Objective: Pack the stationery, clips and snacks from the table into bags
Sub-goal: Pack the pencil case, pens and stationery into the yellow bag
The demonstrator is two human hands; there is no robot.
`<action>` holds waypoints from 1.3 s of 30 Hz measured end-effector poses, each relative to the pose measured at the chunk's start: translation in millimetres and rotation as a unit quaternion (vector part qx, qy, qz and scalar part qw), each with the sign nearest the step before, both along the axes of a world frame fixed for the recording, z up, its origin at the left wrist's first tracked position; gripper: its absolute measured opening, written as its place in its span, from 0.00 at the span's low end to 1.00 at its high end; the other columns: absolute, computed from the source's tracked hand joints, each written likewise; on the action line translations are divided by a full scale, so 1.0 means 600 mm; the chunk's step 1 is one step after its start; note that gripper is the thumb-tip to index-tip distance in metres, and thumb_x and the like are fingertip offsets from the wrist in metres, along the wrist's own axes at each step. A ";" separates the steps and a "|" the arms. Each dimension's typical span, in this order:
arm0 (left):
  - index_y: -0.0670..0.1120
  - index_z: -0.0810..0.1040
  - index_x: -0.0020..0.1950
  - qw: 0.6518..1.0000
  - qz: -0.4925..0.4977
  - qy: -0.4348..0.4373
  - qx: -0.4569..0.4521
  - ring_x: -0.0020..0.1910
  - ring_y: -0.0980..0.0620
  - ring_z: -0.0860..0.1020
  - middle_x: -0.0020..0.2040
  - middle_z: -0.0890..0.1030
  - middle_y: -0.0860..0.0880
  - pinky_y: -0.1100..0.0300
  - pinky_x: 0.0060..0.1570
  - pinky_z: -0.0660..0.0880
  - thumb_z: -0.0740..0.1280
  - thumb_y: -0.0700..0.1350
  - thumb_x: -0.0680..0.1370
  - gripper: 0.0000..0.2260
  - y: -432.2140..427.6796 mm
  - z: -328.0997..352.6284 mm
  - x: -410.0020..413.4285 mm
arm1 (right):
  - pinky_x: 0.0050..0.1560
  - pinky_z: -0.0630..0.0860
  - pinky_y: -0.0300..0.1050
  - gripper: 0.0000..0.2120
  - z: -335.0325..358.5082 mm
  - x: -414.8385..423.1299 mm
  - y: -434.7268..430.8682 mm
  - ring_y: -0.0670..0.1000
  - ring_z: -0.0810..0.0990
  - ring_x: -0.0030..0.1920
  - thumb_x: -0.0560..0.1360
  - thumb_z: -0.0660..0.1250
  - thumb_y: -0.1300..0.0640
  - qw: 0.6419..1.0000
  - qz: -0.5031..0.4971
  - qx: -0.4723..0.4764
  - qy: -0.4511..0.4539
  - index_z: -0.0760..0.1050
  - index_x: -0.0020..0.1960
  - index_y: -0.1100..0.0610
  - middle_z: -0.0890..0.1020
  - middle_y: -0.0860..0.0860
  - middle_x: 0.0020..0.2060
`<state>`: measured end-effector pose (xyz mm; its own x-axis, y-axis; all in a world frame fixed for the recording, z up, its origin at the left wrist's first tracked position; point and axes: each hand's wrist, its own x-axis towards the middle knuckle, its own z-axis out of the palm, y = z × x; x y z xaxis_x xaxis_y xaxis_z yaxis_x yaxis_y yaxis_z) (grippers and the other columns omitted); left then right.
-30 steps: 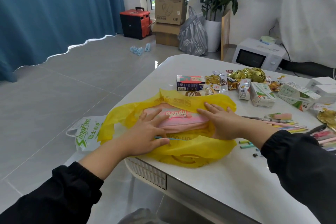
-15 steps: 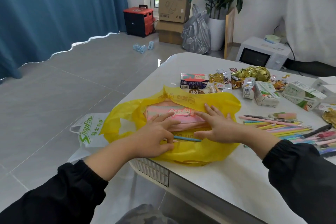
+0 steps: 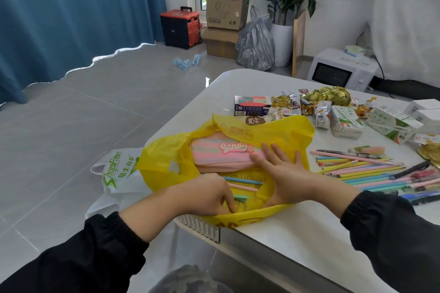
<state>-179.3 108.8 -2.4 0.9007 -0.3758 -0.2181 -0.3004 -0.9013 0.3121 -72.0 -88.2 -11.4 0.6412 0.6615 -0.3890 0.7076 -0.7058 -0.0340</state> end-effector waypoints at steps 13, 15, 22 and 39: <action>0.64 0.42 0.76 0.959 0.237 -0.002 0.153 0.75 0.43 0.35 0.77 0.35 0.56 0.28 0.66 0.48 0.53 0.75 0.70 0.39 0.065 -0.041 0.078 | 0.69 0.39 0.72 0.32 -0.023 0.083 0.036 0.56 0.39 0.77 0.75 0.44 0.30 0.978 -0.156 0.119 -0.075 0.45 0.76 0.38 0.41 0.48 0.77; 0.63 0.44 0.76 0.956 0.261 -0.017 0.135 0.76 0.43 0.35 0.77 0.37 0.56 0.29 0.66 0.50 0.50 0.74 0.71 0.37 0.056 -0.047 0.083 | 0.70 0.39 0.71 0.31 -0.022 0.096 0.042 0.55 0.40 0.77 0.75 0.43 0.31 0.978 -0.151 0.120 -0.077 0.46 0.76 0.38 0.41 0.48 0.77; 0.59 0.50 0.77 0.936 0.333 -0.046 0.108 0.76 0.41 0.40 0.79 0.43 0.53 0.28 0.66 0.49 0.46 0.68 0.77 0.29 0.021 -0.039 0.094 | 0.74 0.43 0.58 0.29 0.014 0.082 0.037 0.52 0.45 0.77 0.79 0.48 0.38 0.976 -0.092 0.169 -0.101 0.53 0.77 0.48 0.49 0.50 0.78; 0.45 0.81 0.52 0.949 0.178 -0.253 -0.055 0.48 0.41 0.79 0.47 0.82 0.45 0.51 0.41 0.76 0.56 0.53 0.76 0.19 -0.183 -0.040 0.058 | 0.60 0.69 0.49 0.21 0.005 0.033 -0.227 0.57 0.71 0.61 0.71 0.63 0.68 0.964 -0.140 0.116 -0.195 0.72 0.64 0.60 0.75 0.57 0.60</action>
<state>-144.8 -0.7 -26.4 0.9541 -0.0224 0.2987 -0.1183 -0.9444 0.3069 -52.4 -224.5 -8.2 0.8743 0.4823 0.0552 0.4822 -0.8759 0.0164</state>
